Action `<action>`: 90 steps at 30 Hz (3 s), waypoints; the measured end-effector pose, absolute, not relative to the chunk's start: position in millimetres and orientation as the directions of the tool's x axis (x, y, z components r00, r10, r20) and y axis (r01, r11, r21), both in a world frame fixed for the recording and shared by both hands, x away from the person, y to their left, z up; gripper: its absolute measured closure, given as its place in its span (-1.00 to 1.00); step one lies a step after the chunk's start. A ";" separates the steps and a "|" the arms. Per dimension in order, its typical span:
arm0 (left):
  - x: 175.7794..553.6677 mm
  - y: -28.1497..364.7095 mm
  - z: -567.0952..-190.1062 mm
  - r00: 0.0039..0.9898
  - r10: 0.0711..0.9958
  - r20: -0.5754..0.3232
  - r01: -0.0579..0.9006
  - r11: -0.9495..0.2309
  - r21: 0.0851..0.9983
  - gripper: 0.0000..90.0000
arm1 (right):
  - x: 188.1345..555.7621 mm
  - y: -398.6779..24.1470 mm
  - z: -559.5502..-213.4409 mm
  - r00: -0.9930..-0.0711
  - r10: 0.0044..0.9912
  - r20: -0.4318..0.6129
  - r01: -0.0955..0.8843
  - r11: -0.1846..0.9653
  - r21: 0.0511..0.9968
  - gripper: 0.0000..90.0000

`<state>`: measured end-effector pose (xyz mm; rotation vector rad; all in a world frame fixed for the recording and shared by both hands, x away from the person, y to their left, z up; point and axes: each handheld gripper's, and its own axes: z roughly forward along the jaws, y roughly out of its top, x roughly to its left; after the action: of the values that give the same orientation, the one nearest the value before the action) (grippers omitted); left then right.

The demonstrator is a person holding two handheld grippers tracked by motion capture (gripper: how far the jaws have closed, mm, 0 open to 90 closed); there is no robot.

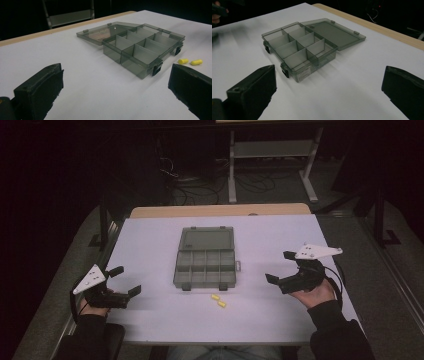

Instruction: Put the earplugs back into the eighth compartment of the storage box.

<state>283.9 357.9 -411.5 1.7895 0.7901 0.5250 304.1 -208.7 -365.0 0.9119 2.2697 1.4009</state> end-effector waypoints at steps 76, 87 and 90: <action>284.1 357.1 -412.6 0.691 0.723 -0.021 0.268 -0.229 0.936 -1.00 | 302.4 -60.2 -404.7 -0.943 0.330 0.043 0.273 0.695 0.665 -0.93; 284.2 357.0 -412.6 0.693 0.721 -0.021 0.268 -0.231 0.935 -1.00 | 306.3 -52.7 -416.3 -0.949 0.309 0.066 0.287 0.755 0.590 -0.52; 284.4 356.9 -412.8 0.695 0.719 -0.019 0.267 -0.235 0.935 -1.00 | 307.1 -50.9 -418.5 -0.950 0.305 0.074 0.290 0.766 0.574 -0.37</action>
<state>284.4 356.9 -412.8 1.8077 0.7801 0.5132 307.1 -50.9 -418.5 0.4936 2.9298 0.9461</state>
